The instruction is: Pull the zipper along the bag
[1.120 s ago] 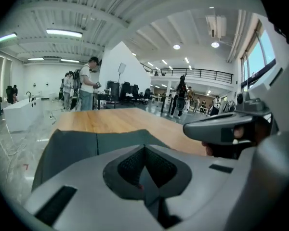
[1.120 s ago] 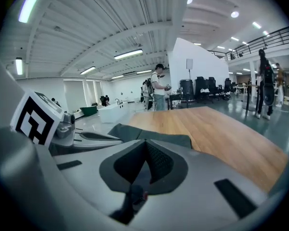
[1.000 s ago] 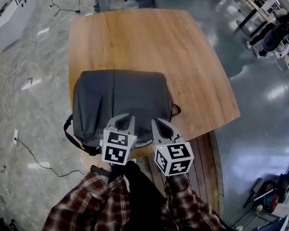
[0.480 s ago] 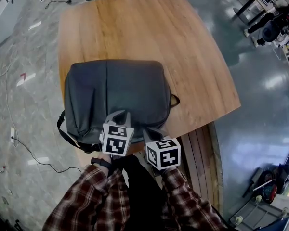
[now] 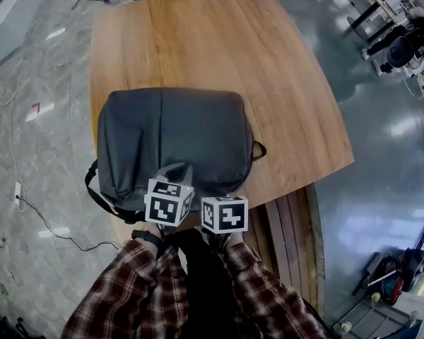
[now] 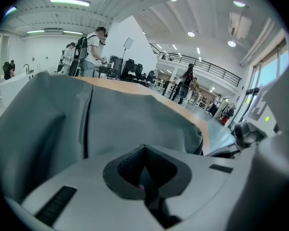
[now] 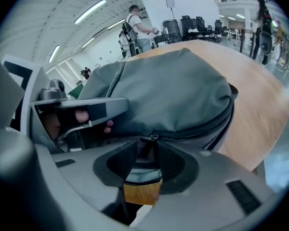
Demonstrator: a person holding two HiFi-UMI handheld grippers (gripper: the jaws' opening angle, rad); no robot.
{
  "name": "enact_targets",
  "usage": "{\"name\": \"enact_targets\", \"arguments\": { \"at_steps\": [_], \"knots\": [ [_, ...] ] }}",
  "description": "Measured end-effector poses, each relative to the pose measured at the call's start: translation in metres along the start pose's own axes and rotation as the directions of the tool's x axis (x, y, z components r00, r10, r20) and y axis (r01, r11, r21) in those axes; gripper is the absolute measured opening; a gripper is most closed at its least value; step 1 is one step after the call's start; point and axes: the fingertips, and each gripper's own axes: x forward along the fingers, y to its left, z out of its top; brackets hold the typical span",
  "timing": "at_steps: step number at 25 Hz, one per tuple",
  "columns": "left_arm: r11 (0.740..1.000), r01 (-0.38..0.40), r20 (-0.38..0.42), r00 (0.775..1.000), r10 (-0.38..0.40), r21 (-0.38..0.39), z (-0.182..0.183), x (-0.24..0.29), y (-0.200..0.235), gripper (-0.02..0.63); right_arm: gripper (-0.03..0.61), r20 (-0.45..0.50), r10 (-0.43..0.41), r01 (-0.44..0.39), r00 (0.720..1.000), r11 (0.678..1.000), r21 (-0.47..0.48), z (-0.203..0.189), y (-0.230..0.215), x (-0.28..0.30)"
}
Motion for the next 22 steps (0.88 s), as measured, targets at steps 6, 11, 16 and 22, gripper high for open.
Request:
{"name": "enact_targets", "arguments": {
  "at_steps": [6,11,16,22],
  "knots": [
    [1.000,-0.004,0.000,1.000,0.004,0.008,-0.004,0.000,-0.002,0.009,0.114,0.005,-0.110,0.110,0.994,0.988,-0.110,0.002,-0.002,0.003],
    [1.000,0.008,0.032,0.999,-0.009,0.010,-0.002,-0.003,-0.003,0.009,0.050,0.088,-0.068,0.075,0.994,0.995,-0.070,0.002,-0.002,-0.006],
    [1.000,0.002,0.023,1.000,-0.002,0.002,-0.005,0.000,-0.001,0.009,0.029,0.099,-0.008,0.010,0.995,1.000,-0.015,0.001,-0.003,-0.012],
    [1.000,-0.018,0.012,1.000,0.018,0.007,-0.006,0.002,0.000,0.009,0.028,0.079,0.038,-0.038,0.996,0.999,-0.005,0.003,-0.003,-0.019]
  ]
}}
